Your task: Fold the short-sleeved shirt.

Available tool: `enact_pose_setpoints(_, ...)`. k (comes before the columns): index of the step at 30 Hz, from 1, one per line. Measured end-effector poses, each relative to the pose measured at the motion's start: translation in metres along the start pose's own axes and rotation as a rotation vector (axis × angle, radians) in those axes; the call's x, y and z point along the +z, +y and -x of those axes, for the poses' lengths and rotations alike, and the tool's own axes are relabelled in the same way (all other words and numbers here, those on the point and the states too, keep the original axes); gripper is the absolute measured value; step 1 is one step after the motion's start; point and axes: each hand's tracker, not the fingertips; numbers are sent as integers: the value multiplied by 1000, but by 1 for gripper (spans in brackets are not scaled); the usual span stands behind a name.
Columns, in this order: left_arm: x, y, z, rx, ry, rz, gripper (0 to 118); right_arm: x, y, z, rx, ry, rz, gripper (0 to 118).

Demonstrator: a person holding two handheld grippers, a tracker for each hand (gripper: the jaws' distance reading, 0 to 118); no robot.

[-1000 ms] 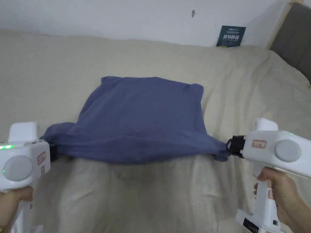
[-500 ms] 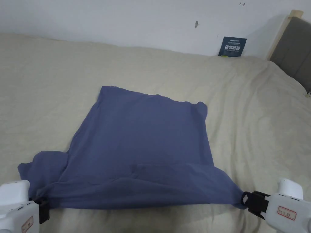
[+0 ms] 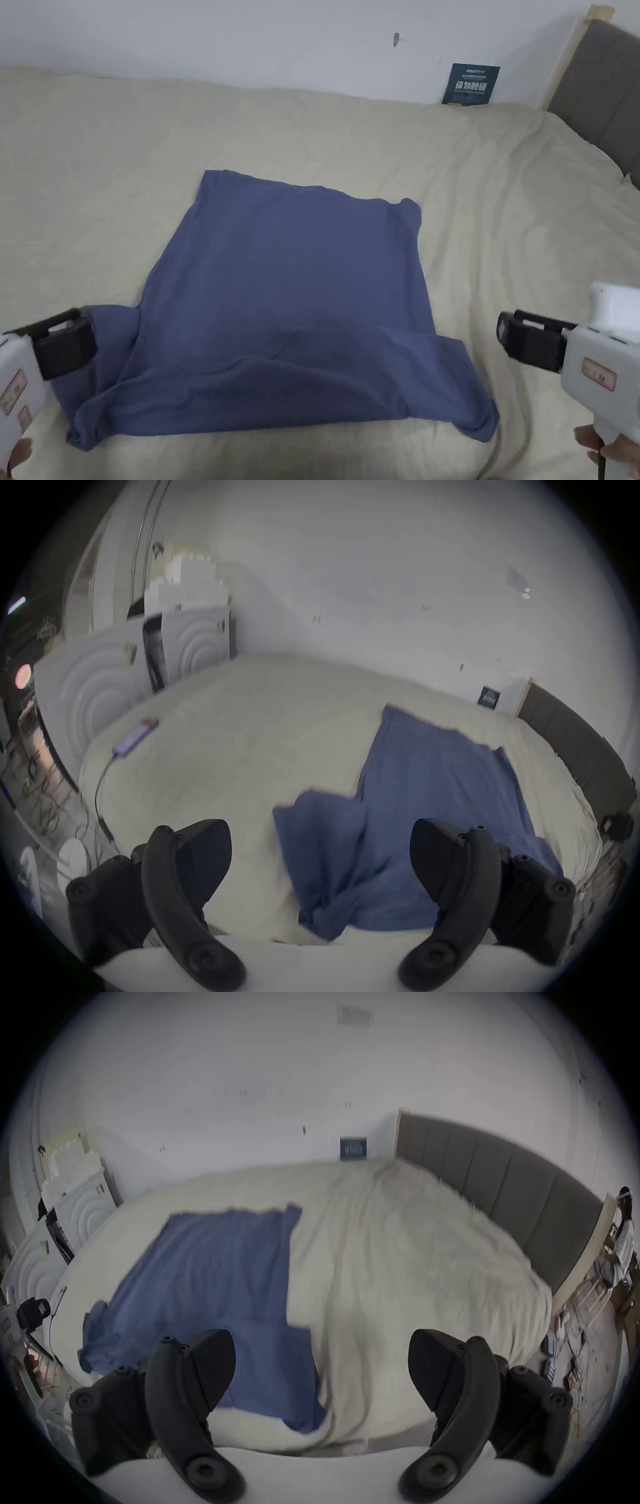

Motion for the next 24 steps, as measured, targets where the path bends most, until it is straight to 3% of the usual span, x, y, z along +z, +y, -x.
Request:
enact_pose_setpoints(3, 8, 11, -19, -70, -21, -136, 108, 20, 9, 18, 5, 47, -163, 114)
enact_pose_setpoints(5, 11, 11, -33, -121, -22, -223, 107, 25, 7, 31, 41, 17, -254, 114)
enact_pose_setpoints(7, 10, 11, -43, -155, -34, -236, 97, 25, 2, 43, 75, -22, -284, 114)
enact_pose_setpoints(8, 9, 12, -46, -149, -39, -231, 85, 26, 1, 46, 69, -7, -271, 114)
enact_pose_setpoints(11, 5, 12, -49, -107, -66, -210, 27, 25, -6, 47, 45, 59, -289, 110)
enact_pose_setpoints(12, 3, 12, -50, -97, -69, -204, 5, 27, -6, 50, 42, 68, -287, 98)
enact_pose_setpoints(14, 3, 10, -53, -102, -58, -197, 1, 32, -7, 56, 49, 76, -293, 73)
enact_pose_setpoints(15, 3, 9, -51, -107, -59, -198, 1, 34, -7, 59, 51, 72, -298, 73)
enact_pose_setpoints(16, 3, 9, -51, -115, -79, -189, 0, 33, -7, 60, 46, 53, -302, 40)
enact_pose_setpoints(17, 4, 9, -50, -117, -85, -179, 0, 33, -7, 61, 36, 53, -303, 14)
enact_pose_setpoints(19, 4, 9, -48, -123, -76, -164, 0, 32, -3, 58, 7, 104, -281, 10)
enact_pose_setpoints(24, 3, 16, -27, -41, -52, -116, 0, 32, 1, 59, 3, 85, -297, 5)
